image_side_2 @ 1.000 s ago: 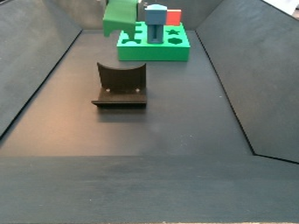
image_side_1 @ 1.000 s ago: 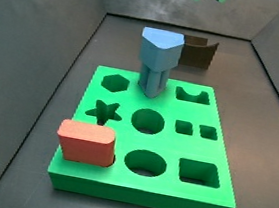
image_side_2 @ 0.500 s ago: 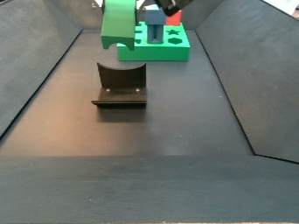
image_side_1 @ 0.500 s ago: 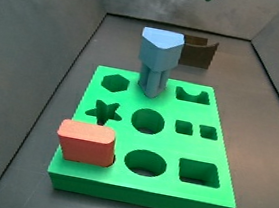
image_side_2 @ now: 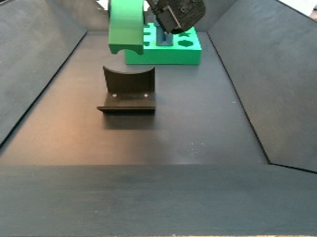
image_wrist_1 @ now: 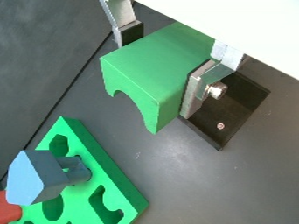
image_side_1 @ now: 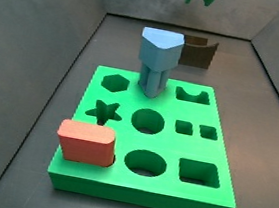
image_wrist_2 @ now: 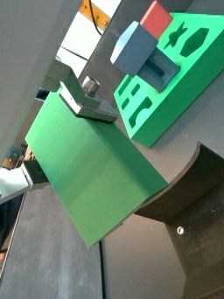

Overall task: Pick up the arch object. Move up. Place the arch object on the fixture. Regrasp the arch object. Rotate the arch object. Move to above the board. Insert the arch object.
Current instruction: Place the arch object on the fixture.

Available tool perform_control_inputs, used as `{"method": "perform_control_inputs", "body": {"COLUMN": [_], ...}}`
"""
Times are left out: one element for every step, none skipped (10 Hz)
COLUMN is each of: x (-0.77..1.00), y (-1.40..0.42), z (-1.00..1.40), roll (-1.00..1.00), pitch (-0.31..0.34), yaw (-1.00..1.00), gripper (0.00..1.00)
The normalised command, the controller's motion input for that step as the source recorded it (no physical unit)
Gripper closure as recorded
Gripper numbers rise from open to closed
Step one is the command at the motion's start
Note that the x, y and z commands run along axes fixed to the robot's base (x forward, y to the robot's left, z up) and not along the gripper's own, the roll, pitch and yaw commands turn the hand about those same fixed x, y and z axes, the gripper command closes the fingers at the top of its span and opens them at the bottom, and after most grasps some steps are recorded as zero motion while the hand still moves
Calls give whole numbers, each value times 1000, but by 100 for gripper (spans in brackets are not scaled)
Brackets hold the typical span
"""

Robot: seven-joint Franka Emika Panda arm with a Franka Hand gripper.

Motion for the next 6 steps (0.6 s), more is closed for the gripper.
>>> {"method": "perform_control_inputs", "body": {"x": [126, 132, 145, 167, 175, 181], "y": [134, 140, 141, 136, 139, 142], "z": [-1000, -1000, -1000, -1000, -1000, -1000], "roll": [-1000, -1000, -1000, -797, -637, -415], "pitch": [144, 139, 167, 155, 128, 93], "yaw": [-113, -117, -140, -153, -167, -179], "gripper": [100, 100, 100, 100, 100, 100]}}
